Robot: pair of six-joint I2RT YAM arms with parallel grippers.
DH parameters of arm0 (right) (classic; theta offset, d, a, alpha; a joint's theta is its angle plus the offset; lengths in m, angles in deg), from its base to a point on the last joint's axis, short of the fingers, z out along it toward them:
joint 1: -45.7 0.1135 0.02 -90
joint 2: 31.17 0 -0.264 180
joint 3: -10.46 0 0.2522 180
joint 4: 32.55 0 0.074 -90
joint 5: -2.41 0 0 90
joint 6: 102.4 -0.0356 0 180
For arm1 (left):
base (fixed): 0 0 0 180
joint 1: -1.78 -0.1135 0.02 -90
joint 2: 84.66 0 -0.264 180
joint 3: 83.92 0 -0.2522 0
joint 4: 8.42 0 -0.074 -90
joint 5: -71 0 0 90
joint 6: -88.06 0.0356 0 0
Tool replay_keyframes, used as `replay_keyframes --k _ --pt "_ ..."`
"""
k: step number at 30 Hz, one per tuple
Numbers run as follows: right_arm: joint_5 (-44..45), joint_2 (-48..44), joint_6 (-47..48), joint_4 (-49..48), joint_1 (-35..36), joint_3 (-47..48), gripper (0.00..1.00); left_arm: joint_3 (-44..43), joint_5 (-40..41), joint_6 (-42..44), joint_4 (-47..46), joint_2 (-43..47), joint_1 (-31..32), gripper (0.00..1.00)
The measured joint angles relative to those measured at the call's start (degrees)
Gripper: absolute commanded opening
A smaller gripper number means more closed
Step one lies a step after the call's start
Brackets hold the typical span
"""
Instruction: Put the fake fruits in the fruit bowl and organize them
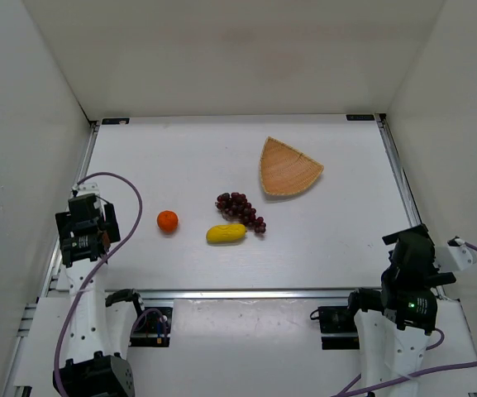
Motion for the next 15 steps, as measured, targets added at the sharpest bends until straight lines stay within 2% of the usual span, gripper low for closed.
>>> replay_keyframes --k 3,6,10,13,15 --pt "-2.14 0.15 1.6 -0.5 0.02 0.0 1.0 0.09 -2.25 1.27 0.02 0.42 -0.07 1.0" --pt "-8.76 2.32 5.31 -3.52 0.72 0.02 1.0 0.87 -6.67 3.52 0.13 0.39 -0.07 1.0" --pt "-19.8 12.87 10.58 -8.52 3.96 1.29 1.0 0.9 -11.65 5.92 2.27 -1.99 1.31 1.0" --pt "-24.02 24.96 14.51 -11.32 11.87 6.38 1.0 -2.01 -14.23 7.28 5.16 -6.88 4.59 1.0" --pt "-23.04 33.75 17.79 -12.81 21.38 11.89 1.0 -5.6 -15.28 7.45 6.86 -11.19 7.82 1.0"
